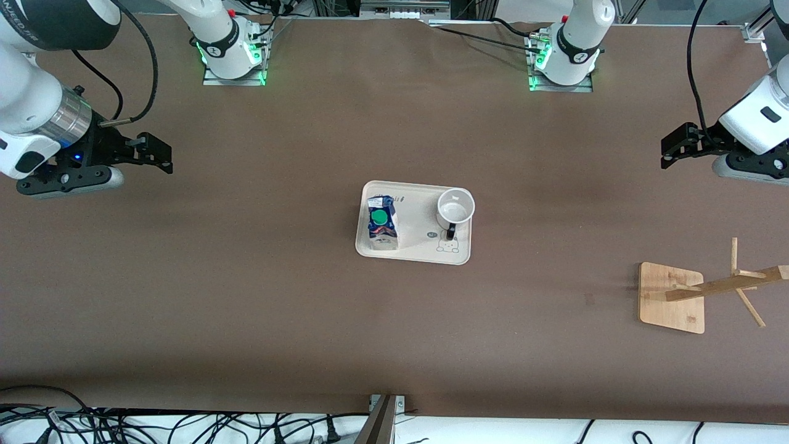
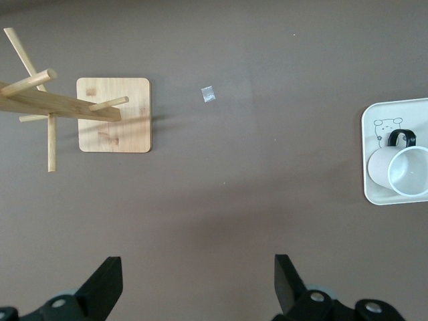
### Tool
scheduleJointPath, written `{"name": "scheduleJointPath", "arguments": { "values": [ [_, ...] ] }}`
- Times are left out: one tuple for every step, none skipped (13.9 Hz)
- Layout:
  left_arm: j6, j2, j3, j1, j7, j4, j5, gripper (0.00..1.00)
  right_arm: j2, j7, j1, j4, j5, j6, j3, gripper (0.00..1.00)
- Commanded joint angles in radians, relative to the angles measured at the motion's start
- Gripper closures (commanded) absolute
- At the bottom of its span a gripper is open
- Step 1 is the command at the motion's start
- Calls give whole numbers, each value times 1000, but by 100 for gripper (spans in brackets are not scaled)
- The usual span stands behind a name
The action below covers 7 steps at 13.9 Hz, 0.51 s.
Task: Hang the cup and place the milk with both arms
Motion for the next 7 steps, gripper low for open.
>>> {"name": "scheduleJointPath", "arguments": {
  "values": [
    [-25, 14, 3, -10, -10, 35, 16, 0, 3, 6, 6, 13, -1, -2, 31, 0],
    [-25, 13, 3, -10, -10, 35, 16, 0, 3, 6, 6, 13, -1, -2, 47, 0],
    [-25, 14, 5, -10, -10, 35, 16, 0, 3, 5, 5, 13, -1, -2, 48, 0],
    [-25, 14, 3, -10, -10, 35, 16, 0, 3, -3, 3, 13, 0, -2, 47, 0],
    [-25, 14, 3, -10, -10, 35, 16, 0, 3, -3, 2, 13, 0, -2, 47, 0],
    [-25, 14, 5, -8, -10, 35, 16, 0, 3, -3, 2, 13, 0, -2, 47, 0],
    [-25, 14, 5, -8, -10, 35, 16, 0, 3, -3, 2, 13, -1, -2, 47, 0]
  ]
}}
